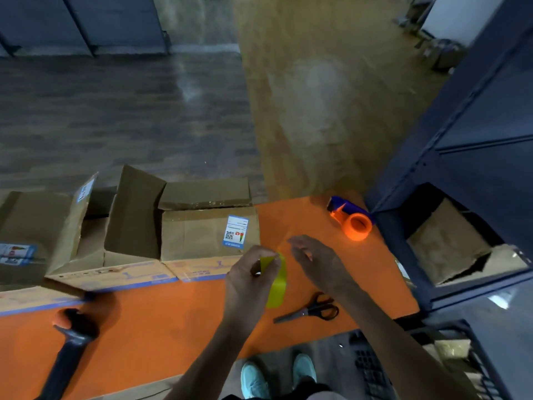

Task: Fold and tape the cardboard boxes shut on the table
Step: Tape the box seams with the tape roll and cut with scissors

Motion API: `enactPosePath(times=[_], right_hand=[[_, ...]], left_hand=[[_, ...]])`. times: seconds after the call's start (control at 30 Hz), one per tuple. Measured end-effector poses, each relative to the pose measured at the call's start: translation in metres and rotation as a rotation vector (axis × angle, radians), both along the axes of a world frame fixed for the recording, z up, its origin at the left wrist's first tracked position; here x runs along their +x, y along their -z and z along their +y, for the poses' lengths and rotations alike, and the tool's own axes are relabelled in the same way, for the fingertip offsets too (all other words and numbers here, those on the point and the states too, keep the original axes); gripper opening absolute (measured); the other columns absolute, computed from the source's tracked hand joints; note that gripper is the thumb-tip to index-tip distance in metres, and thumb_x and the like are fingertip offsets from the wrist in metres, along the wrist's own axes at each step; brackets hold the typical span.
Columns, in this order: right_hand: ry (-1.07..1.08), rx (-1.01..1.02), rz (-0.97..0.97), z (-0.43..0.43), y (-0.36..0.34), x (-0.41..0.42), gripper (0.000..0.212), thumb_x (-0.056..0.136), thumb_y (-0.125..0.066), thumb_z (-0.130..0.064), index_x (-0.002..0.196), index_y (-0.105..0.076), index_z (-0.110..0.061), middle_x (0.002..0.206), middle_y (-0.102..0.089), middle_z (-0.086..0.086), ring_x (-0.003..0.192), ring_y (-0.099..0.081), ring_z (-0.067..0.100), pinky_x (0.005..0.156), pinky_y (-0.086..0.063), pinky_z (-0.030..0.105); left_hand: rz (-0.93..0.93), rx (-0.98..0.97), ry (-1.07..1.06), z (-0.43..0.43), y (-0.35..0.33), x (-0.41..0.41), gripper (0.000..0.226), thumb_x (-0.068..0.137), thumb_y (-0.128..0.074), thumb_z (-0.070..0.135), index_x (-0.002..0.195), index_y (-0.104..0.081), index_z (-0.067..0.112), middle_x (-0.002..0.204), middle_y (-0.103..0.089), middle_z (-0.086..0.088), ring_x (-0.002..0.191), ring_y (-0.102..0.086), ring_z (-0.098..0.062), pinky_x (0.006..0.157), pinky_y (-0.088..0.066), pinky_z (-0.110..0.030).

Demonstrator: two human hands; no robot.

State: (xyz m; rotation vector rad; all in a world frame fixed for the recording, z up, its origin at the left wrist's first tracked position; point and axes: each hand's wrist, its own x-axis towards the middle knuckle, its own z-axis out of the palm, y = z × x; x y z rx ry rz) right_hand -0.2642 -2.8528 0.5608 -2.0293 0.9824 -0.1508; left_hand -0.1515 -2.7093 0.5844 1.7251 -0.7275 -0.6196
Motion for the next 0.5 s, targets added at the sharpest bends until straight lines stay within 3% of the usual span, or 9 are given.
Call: enactPosePath(times=[0.1, 0.33, 0.43, 0.5], right_hand=[[-0.008, 0.050, 0.050, -0.005, 0.002, -0.023, 0.032, 0.106, -0.051, -0.027, 0.136, -0.061, -0.024, 0.137, -0.062, -0.005, 0.123, -0.059, 0.014, 0.099, -0.045, 0.024], [-0.008, 0.155, 0.056, -0.019, 0.007, -0.058, 0.034, 0.103, -0.053, -0.027, 0.136, -0.061, -0.027, 0.131, -0.065, -0.007, 0.122, -0.060, 0.014, 0.104, -0.047, 0.030], [-0.058, 0.128, 0.097, -0.032, 0.007, -0.067, 0.036, 0.103, -0.053, -0.021, 0.138, -0.059, -0.023, 0.138, -0.062, -0.002, 0.126, -0.057, 0.015, 0.107, -0.045, 0.033], [-0.083, 0.131, 0.109, -0.042, 0.009, -0.073, 0.037, 0.103, -0.054, -0.020, 0.139, -0.058, -0.023, 0.139, -0.060, 0.000, 0.127, -0.057, 0.018, 0.106, -0.046, 0.032]], left_hand=[[0.007, 0.025, 0.028, -0.013, 0.008, -0.011, 0.012, 0.094, -0.072, 0.014, 0.083, -0.070, 0.020, 0.057, -0.052, 0.017, 0.055, -0.046, -0.002, 0.056, -0.035, -0.021], [0.077, 0.142, 0.063, -0.047, 0.023, -0.038, 0.012, 0.098, -0.067, 0.029, 0.087, -0.070, 0.024, 0.063, -0.058, 0.008, 0.051, -0.048, -0.002, 0.050, -0.035, -0.023], [0.072, 0.183, 0.062, -0.060, 0.025, -0.047, 0.018, 0.101, -0.061, 0.035, 0.095, -0.073, 0.024, 0.081, -0.070, -0.002, 0.068, -0.063, -0.017, 0.060, -0.045, -0.040], [0.065, 0.203, 0.065, -0.068, 0.027, -0.053, 0.020, 0.102, -0.059, 0.035, 0.098, -0.074, 0.023, 0.087, -0.072, -0.001, 0.077, -0.065, -0.018, 0.068, -0.048, -0.041]])
